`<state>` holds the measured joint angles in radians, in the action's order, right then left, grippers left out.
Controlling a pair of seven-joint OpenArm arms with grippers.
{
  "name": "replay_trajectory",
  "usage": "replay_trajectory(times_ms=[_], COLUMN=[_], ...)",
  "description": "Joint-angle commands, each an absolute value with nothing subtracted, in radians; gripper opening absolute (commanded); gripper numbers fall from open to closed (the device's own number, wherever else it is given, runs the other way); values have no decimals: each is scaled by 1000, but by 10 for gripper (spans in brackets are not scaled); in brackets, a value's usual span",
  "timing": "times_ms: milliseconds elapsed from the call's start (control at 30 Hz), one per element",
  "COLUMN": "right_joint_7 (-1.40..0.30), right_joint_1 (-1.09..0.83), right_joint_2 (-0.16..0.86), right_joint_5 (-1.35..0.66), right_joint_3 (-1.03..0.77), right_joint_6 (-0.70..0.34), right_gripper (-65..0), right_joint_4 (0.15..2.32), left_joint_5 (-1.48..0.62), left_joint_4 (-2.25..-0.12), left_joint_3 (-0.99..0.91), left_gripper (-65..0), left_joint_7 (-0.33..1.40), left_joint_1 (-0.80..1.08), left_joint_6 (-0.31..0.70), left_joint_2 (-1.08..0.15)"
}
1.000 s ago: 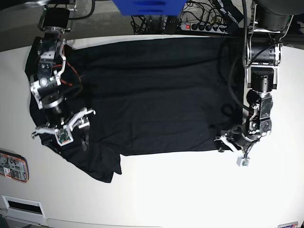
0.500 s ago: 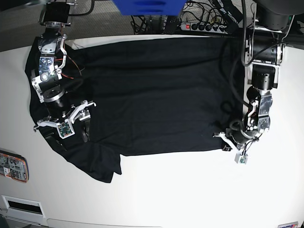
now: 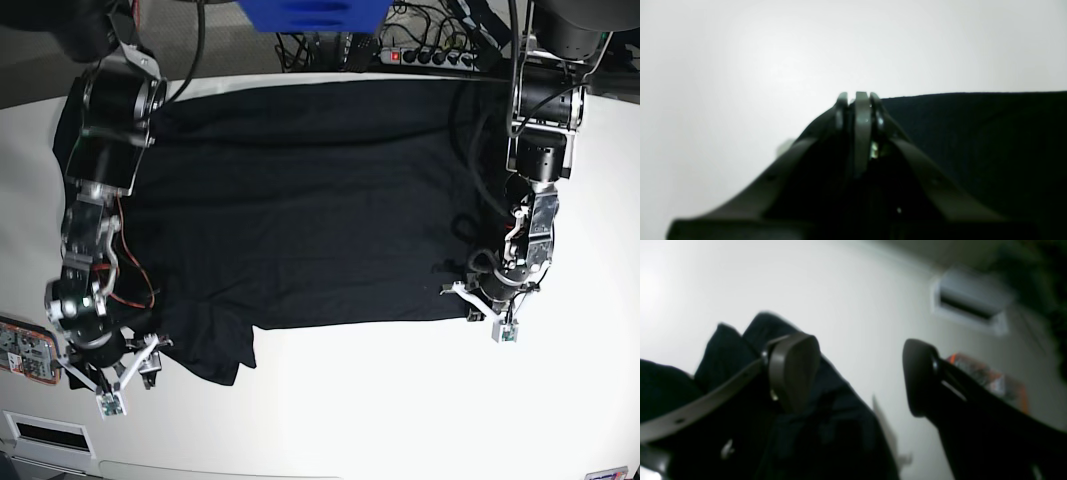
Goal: Fold the T-shirt properly
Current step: 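Grasp the hem corners with both grippers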
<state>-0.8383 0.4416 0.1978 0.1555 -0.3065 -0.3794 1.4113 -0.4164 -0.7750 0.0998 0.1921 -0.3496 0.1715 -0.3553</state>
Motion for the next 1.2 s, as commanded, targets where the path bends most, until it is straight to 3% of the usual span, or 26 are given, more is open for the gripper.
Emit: replay_trajectory(times_ms=[0,133,367,533,667,867,1167], right_joint_7=[-800,-788,-608,-386,-202,-88,-124], right_joint_1=[518,599,754,874,886,885,797], right_joint_2=[208,208,208,208,208,206,134], right_joint_5=[140,139,139,139,142,143,142], right_joint_3=[-311,-311,-305,-305,-302,-283,-39], right_joint_6=[-377,-375,-375,-364,-274,-269,-266], right_gripper=[-237,-237,-237,-237,-237,-236,-238], right_joint_4=[1363,1110,707,371,183,122,120], left_joint_5=[-389,-389,-389,-389,-389,-389,-389], left_joint_4=[-760,-760,-760,-760,-760,-760,-760], left_joint_3=[107,107,107,107,107,107,114], left_gripper=[-650,-650,-650,-650,-650,-650,-650], left_joint_7=[315,315,315,315,314,314,314], left_joint_1=[-334,-334,-334,-318,-314,-314,-314], left_joint_6=[163,163,163,163,163,163,163], left_joint_2=[-357,-357,-357,-357,-357,-357,-352])
